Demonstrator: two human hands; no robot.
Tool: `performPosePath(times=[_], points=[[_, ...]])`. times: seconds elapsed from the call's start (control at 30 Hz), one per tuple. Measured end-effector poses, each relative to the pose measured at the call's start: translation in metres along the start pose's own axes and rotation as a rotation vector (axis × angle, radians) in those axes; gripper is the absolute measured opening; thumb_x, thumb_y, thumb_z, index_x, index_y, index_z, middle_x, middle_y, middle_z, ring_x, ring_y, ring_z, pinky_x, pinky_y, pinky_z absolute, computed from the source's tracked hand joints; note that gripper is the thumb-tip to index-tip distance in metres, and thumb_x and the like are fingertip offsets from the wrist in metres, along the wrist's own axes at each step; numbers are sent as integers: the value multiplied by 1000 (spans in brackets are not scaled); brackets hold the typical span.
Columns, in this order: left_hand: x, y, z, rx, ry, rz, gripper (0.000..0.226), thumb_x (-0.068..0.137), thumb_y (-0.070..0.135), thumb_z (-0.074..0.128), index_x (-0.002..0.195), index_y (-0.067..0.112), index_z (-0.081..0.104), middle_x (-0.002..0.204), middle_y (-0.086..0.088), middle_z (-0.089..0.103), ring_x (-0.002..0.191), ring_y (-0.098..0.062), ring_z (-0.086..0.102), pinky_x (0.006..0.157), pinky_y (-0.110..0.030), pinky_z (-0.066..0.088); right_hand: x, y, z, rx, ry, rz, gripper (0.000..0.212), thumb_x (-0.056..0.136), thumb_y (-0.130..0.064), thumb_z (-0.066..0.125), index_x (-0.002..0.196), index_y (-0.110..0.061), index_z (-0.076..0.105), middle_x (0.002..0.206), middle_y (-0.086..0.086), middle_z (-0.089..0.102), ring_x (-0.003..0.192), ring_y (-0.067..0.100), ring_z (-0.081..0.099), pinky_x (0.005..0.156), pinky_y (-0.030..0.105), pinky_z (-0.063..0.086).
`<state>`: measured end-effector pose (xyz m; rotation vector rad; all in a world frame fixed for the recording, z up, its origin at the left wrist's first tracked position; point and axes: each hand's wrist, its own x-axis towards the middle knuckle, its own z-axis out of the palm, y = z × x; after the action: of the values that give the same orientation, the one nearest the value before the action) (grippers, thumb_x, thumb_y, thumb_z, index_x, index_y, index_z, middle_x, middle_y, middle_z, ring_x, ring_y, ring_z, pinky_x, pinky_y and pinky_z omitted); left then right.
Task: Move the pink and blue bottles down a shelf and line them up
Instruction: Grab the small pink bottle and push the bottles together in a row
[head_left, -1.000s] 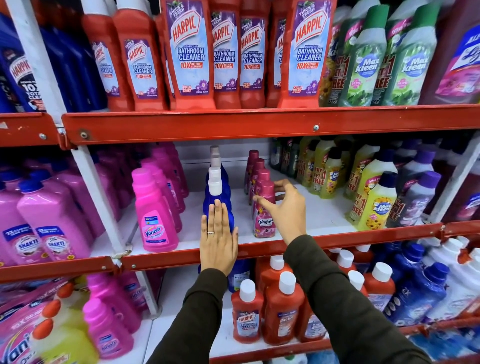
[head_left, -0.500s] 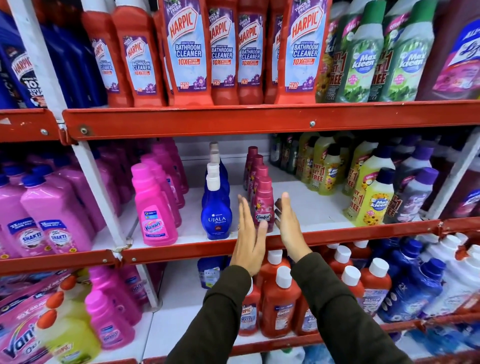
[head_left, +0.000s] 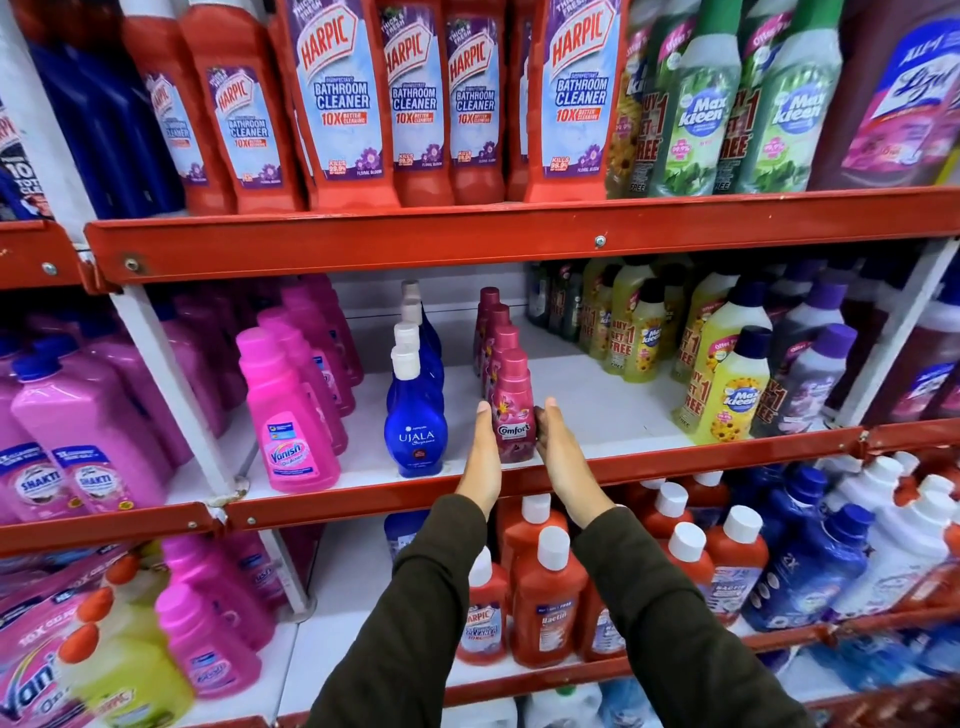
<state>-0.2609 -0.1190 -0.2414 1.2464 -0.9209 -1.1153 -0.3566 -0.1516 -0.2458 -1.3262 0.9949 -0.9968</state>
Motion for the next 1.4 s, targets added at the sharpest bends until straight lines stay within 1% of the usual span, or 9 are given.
performPosePath(times=[0.27,0.4,0.47,0.6,0.73,0.83,1.03,1.23,1.4], points=[[1,-3,-4,0,-22,-26,58,105,60,16,145,29,43,154,-8,48,126,-13,49,117,-37,32,-4,-1,5,-38,26,-37,60,103,-57,22,147,-24,47,140,7,59,123,15,59,109,29,43],[-6,-8,-5,68,50,55,65,105,58,18,161,26,25,166,1,31,151,-15,31,125,-33,17,-11,-2,10,25,181,-78,44,105,-50,29,140,-29,45,125,-9,51,98,-10,54,74,-3,42],[-16,-12,-9,128,123,186,59,107,53,20,162,29,20,168,8,23,156,-10,20,121,-26,13,-16,-2,16,48,314,-158,45,106,-46,31,143,-25,45,127,-9,46,109,-3,51,84,7,42],[-39,-17,-23,52,297,415,51,101,54,26,145,37,48,155,9,48,143,-9,44,120,-30,33,-26,5,38,116,395,-313,31,107,-36,35,121,-21,58,119,3,58,116,21,58,101,41,50],[-52,-15,-49,11,522,535,42,104,39,29,136,32,55,143,10,51,134,1,47,111,-16,37,-38,11,76,171,165,-266,36,109,-29,32,133,-22,58,140,0,59,132,17,54,110,36,46],[-45,-8,-73,35,564,449,46,110,31,26,153,22,40,157,5,36,138,8,33,106,-3,27,-40,9,100,158,30,-181,45,109,-33,30,150,-20,42,158,-2,41,142,8,39,118,29,32],[-31,5,-103,-148,246,108,58,110,44,22,153,11,43,150,-12,55,138,-21,53,122,-41,36,-36,0,119,202,-43,-67,53,107,-45,29,145,-15,50,141,8,61,127,15,60,102,24,49],[-34,4,-104,-95,223,98,61,109,48,22,155,12,41,152,-11,52,141,-23,50,123,-45,34,-35,6,114,164,-51,-81,54,106,-45,31,152,-18,40,149,2,52,133,12,53,111,28,43],[-32,2,-104,-83,230,105,60,109,48,23,155,13,40,154,-11,51,143,-24,48,124,-46,33,-33,9,111,144,-82,-77,47,106,-45,31,147,-26,43,131,-8,58,106,-11,61,76,5,50]])
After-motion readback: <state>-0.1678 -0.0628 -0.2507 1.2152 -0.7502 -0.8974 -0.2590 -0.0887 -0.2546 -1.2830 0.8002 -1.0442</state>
